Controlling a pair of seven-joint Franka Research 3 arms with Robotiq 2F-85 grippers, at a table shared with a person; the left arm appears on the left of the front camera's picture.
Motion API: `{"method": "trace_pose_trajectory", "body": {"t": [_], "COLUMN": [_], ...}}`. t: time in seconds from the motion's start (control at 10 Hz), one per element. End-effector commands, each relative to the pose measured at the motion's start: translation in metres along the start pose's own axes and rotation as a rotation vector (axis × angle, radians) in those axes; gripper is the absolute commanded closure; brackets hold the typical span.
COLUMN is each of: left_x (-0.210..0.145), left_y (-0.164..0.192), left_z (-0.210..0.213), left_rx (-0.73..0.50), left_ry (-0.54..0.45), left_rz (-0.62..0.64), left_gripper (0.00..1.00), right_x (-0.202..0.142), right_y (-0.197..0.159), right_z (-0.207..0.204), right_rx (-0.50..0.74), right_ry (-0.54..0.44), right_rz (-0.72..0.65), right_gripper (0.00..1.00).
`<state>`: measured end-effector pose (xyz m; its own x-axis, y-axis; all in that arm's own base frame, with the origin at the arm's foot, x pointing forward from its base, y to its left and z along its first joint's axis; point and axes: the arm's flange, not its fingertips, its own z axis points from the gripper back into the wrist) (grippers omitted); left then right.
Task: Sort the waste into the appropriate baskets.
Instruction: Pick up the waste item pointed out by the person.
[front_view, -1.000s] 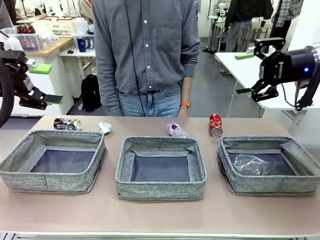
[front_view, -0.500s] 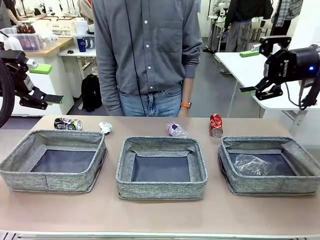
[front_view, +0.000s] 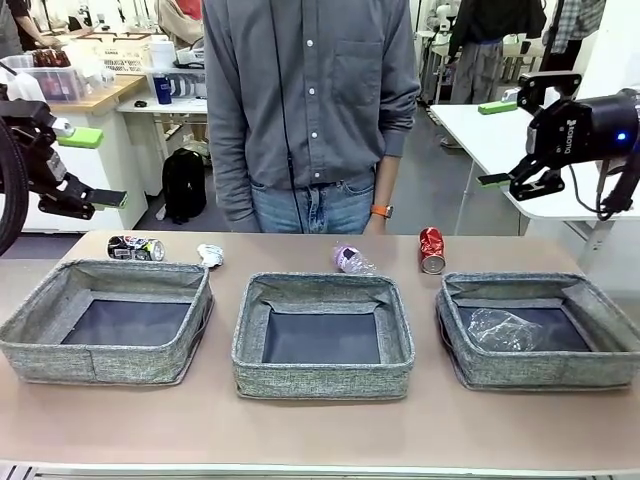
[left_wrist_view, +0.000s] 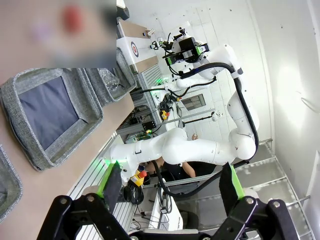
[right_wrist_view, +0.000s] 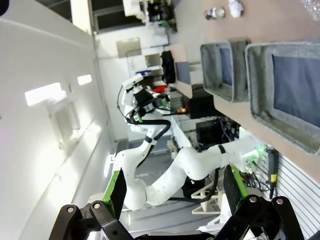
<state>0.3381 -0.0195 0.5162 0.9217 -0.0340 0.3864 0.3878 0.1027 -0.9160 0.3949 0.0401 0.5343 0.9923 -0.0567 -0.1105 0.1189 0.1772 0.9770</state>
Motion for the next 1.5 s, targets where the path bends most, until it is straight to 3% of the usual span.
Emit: {"method": "trace_pose_trajectory", "body": {"t": [0.0, 1.4], "left_x": [-0.0004, -0.0004], "left_y": [-0.0012, -0.0012], "left_z": [-0.0024, -0.0024], "left_rx": [-0.022, -0.022], "left_ry": [-0.009, -0.009], "left_rz": [-0.019, -0.019], "left_gripper": [0.0, 0.0], "right_x": [0.0022, 0.0022], "right_y": [0.0021, 0.0021], "right_z": [0.001, 0.001], "right_rx": [0.021, 0.021], "right_ry": [0.004, 0.004], "right_rz": [0.02, 0.02], "right_gripper": [0.0, 0.0]}}
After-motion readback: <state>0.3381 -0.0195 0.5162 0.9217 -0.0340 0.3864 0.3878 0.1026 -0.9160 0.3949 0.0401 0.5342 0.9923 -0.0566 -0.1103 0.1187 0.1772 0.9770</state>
